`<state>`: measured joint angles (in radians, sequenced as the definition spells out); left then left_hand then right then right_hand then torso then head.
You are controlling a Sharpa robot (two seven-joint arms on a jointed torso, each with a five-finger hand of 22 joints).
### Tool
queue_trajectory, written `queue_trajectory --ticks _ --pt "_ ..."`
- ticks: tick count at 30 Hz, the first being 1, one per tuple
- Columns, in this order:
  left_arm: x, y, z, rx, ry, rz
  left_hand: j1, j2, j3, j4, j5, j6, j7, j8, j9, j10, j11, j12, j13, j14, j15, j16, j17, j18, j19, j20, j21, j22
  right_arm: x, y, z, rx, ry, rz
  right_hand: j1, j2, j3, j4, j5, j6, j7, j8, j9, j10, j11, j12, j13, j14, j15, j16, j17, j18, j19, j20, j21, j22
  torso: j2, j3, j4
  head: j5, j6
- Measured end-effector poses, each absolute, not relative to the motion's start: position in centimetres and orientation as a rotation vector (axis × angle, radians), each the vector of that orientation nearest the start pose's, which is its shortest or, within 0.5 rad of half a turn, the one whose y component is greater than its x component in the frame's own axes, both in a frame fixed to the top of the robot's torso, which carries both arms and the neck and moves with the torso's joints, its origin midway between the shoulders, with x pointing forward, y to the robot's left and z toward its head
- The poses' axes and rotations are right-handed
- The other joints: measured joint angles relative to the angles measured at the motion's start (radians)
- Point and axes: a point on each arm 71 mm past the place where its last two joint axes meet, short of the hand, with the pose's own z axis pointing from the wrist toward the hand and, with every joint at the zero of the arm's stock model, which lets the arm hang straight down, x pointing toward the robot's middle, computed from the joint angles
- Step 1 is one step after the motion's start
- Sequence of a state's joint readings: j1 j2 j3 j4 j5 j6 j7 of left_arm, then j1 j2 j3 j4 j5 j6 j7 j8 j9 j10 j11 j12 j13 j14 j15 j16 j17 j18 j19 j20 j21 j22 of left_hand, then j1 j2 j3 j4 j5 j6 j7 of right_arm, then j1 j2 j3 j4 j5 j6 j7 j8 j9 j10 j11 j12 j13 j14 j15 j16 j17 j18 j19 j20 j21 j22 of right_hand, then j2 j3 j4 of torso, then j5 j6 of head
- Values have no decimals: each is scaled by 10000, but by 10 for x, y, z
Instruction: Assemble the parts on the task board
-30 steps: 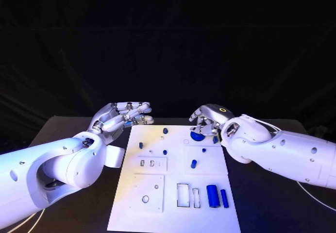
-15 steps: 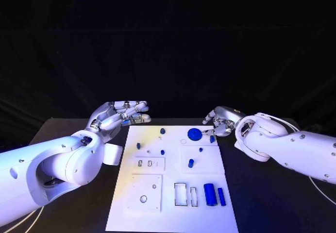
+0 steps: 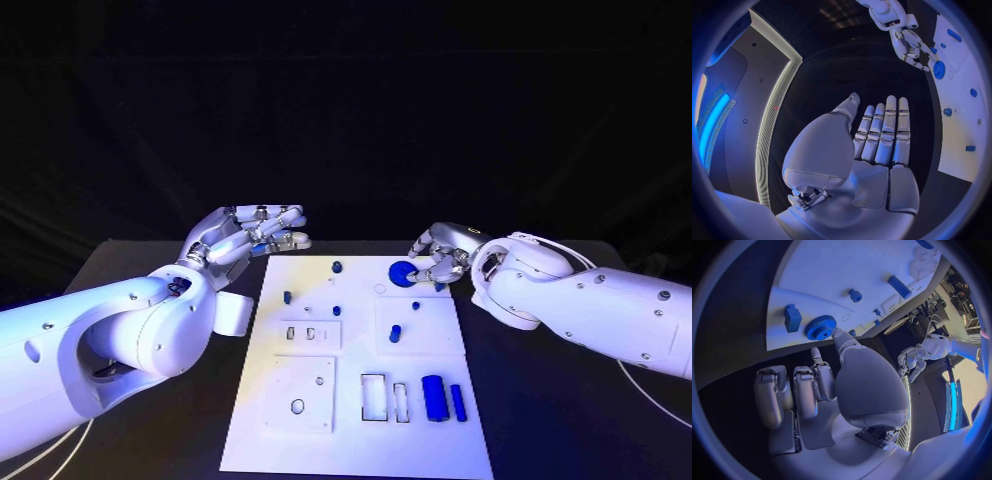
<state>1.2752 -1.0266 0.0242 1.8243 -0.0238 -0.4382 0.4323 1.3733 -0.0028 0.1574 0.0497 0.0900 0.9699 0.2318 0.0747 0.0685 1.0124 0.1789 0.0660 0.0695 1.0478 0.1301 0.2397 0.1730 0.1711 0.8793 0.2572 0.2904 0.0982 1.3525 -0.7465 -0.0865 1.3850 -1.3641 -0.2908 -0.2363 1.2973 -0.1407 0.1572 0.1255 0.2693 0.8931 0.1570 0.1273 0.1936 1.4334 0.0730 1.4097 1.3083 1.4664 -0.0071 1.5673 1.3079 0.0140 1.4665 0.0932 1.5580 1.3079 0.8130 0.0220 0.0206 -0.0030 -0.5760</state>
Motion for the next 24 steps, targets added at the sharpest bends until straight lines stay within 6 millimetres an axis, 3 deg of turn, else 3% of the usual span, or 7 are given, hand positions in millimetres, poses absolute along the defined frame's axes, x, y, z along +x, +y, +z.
queue_trajectory --ticks 8,24 --pt "447 216 -95 -9832 12614 -16234 0 0 0 0 0 0 0 0 0 0 0 0 0 0 0 0 0 1 0 0 0 0 536 -187 -143 -467 16582 5067 73 73 0 0 42 -29 29 0 -1 49 22 66 -1 0 0 0 -1 0 0 0 43 -1 -2 5 -6 7 -36" --pt "448 215 -95 -9834 12619 -16242 0 0 0 0 0 0 0 0 0 0 0 0 0 0 0 0 0 -1 0 0 0 2 540 -182 -149 -634 16672 4850 164 165 3 -3 77 -29 30 40 7 85 -14 163 -3 0 0 0 -3 1 0 0 43 -3 -6 13 -7 91 -63"
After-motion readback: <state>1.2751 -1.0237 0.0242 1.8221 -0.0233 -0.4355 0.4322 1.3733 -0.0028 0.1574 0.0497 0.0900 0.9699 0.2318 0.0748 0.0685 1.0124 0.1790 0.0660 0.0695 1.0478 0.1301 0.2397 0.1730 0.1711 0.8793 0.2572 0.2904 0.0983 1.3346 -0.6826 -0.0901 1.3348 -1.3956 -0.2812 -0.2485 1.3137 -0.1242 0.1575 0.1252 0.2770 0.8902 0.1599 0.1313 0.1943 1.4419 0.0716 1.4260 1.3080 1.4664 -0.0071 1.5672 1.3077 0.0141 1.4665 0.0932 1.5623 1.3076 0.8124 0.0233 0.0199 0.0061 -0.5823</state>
